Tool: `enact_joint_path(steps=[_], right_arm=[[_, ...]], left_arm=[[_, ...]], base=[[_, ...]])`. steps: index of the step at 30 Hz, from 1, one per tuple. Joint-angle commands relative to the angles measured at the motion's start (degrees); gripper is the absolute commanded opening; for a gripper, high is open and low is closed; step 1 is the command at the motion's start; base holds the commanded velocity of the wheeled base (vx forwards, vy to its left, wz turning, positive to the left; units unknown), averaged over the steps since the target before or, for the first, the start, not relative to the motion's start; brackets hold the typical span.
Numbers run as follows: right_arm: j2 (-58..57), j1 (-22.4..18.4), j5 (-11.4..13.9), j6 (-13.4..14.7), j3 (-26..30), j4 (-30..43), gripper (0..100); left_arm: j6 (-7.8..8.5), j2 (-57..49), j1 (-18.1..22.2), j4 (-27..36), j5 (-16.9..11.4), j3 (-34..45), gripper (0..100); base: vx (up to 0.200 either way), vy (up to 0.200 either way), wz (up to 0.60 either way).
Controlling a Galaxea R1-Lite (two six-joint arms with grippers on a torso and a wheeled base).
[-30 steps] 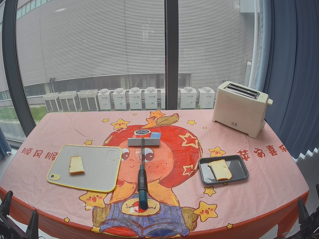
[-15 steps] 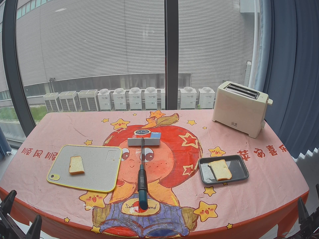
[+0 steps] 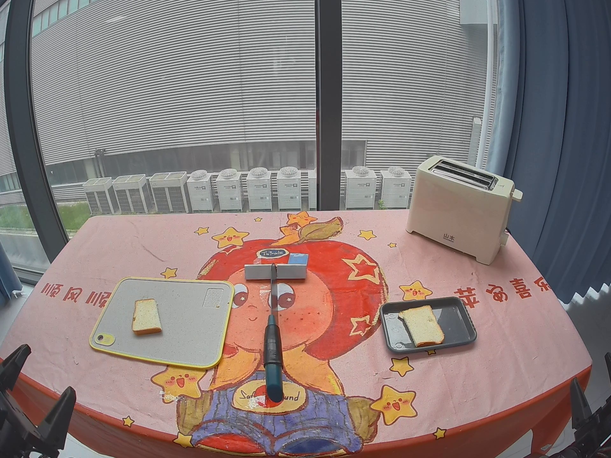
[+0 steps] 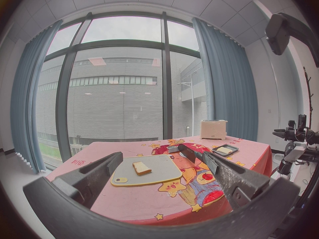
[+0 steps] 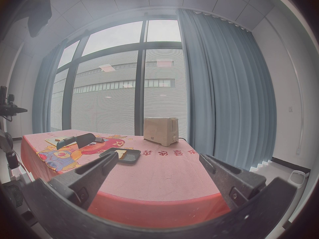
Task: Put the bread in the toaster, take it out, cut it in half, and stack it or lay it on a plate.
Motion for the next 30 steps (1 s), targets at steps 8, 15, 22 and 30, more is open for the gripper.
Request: enact_joint_path(steps=[8,15,22,30], right_arm=[[-0.9,0.0,0.0,0.0,1.0,0.0,100],[-0.9,0.0,0.0,0.0,1.0,0.0,100],[-0.9,0.0,0.0,0.0,1.0,0.0,100],[-0.9,0.0,0.0,0.0,1.0,0.0,100]], left_arm=[[-1.40,17.5,0.3,0.4,7.6,-6.3,100],[-1.76,25.9,0.4,0.4,8.4,-7.5,100],[-2.46,34.3,2.3,0.1,9.4,-9.5,100],[-2.37,40.0,2.4,0.2,9.6,-11.6,100]], base=[[0.000,0.000,0.00],[0.000,0.000,0.00],[0.000,0.000,0.00],[0.000,0.000,0.00]])
